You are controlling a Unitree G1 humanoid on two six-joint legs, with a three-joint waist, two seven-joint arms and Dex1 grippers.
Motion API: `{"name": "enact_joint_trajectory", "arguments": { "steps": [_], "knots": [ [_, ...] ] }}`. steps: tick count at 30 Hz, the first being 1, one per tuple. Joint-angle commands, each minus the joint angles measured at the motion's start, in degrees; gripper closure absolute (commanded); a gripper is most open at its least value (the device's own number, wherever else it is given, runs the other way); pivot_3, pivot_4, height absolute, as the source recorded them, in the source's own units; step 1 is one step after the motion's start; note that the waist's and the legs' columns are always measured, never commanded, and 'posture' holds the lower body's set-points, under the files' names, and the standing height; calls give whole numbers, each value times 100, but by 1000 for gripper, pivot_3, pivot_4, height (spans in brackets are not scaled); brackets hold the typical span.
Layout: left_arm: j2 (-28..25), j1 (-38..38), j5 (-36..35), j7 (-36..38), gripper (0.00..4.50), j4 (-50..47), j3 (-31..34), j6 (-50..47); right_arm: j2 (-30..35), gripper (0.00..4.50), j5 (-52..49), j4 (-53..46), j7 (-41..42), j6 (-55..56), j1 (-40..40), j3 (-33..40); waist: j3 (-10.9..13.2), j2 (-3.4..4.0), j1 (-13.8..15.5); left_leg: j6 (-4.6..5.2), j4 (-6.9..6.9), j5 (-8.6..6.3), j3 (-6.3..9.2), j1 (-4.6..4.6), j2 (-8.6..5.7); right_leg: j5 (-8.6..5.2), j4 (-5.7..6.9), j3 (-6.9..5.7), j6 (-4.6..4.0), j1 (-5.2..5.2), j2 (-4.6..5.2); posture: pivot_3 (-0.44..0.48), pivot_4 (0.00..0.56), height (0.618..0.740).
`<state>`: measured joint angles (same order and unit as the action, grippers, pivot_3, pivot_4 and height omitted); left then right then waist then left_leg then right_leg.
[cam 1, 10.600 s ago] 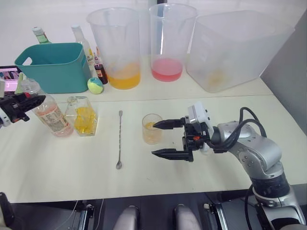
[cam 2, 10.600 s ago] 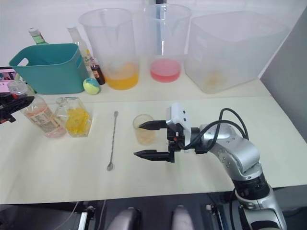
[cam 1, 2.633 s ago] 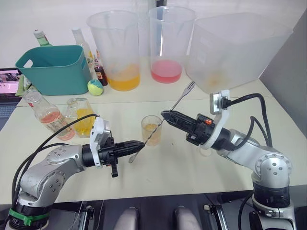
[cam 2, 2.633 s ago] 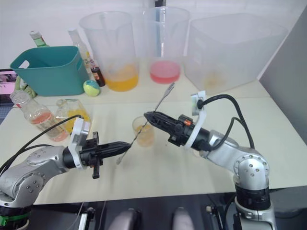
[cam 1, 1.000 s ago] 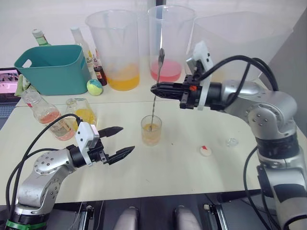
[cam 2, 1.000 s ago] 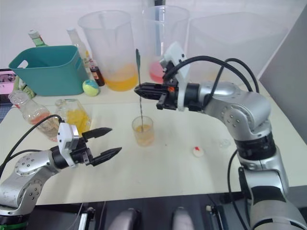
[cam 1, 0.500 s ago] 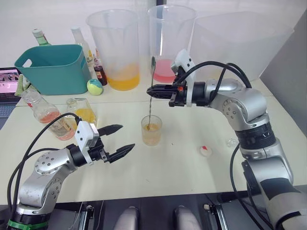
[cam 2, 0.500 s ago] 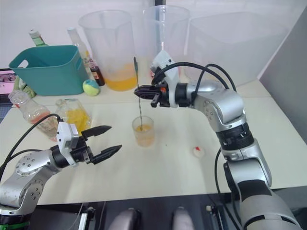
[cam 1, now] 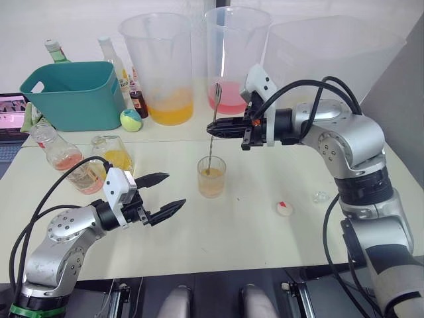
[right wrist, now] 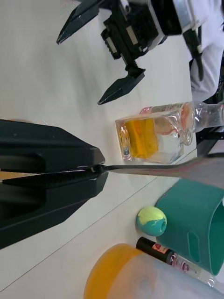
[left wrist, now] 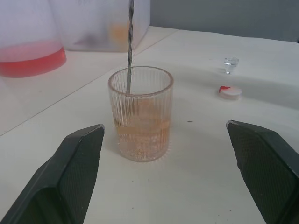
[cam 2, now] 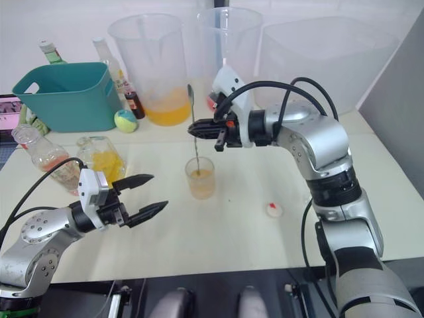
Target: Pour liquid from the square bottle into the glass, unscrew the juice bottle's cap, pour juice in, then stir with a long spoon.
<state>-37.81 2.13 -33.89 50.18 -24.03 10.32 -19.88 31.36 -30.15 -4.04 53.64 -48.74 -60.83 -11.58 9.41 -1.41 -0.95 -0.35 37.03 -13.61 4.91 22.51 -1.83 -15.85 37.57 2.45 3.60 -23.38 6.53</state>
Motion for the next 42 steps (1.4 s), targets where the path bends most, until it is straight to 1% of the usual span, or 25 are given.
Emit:
{"name": "enact_joint_trajectory", "arguments": {
  "steps": [1, 4, 7, 11, 16, 21, 25, 28, 32, 37, 42],
  "knots": [
    [-66, 21, -56, -28, 67, -179, 155, 24, -166, 4500, -251, -211, -109, -194, -91, 356, 0, 0, -1, 0, 0, 0, 0, 0, 0, 0, 0, 0, 0, 0, 0, 0, 150, 729],
    [-78, 17, -59, -33, 67, -177, 156, 13, -426, 4500, -202, -50, -326, -130, -124, 467, 0, 0, -6, 0, -1, 0, 0, 0, 0, 0, 1, 0, 0, -2, 0, 0, 150, 729],
    [-88, 21, -66, -42, 67, -195, 151, -10, -519, 4500, -62, 122, -434, 27, -168, 502, 0, 0, -10, 0, -4, 0, 0, 0, 0, 1, 4, 0, -1, -6, -1, 0, 150, 729],
    [-86, 35, -70, -57, 67, -196, 151, -22, -325, 4500, 185, 243, -237, 279, -234, 390, 0, 0, 3, -1, -3, 0, -1, 3, -2, 1, 3, 1, -1, -7, 1, 0, 150, 729],
    [-82, 37, -65, -63, 67, -190, 143, -19, 42, 4500, 400, 187, 206, 346, -204, 149, 0, 0, -8, -1, -3, 0, -2, 5, -1, 1, 3, 1, -1, -9, 0, 0, 150, 729],
    [-79, 33, -69, -90, 67, -175, 154, -37, 124, 4500, 14, -149, 491, -62, -252, 286, 0, 0, -22, -1, -4, 0, -1, 12, 1, 1, 6, 1, -1, -20, -1, 0, 150, 729],
    [-118, 10, -40, -58, 67, -137, 159, -17, -118, 4500, -192, -208, 326, -282, -240, 406, 0, 0, -23, -3, -2, 2, -2, 34, 2, 4, 13, 2, -6, -49, 0, 0, 150, 729],
    [-112, 12, -58, -85, 67, -135, 162, -22, -435, 4500, -69, 87, -35, -164, -276, 478, -1, 0, -29, -17, 7, 10, -2, 65, 1, 6, 40, 3, -9, -86, 0, 0, 150, 729],
    [-119, -8, -67, -95, 67, -141, 177, -27, -564, 4500, 190, 463, -305, 138, -348, 552, 0, 1, -22, -28, 7, 17, -2, 69, 0, 6, 41, 3, -10, -88, 1, 0, 150, 729],
    [-126, -19, -73, -96, 67, -144, 189, -32, -414, 4500, 377, 597, -191, 401, -295, 491, 0, 1, -19, -30, 8, 18, -3, 70, -2, 6, 41, 3, -10, -88, 2, 0, 150, 729],
    [-126, -32, -86, -95, 67, -156, 199, -36, -115, 4500, 139, 234, 212, 86, -283, 493, -1, 1, -22, -30, 8, 18, -3, 71, -1, 6, 41, 2, -10, -88, 1, 0, 150, 729]
  ]
}}
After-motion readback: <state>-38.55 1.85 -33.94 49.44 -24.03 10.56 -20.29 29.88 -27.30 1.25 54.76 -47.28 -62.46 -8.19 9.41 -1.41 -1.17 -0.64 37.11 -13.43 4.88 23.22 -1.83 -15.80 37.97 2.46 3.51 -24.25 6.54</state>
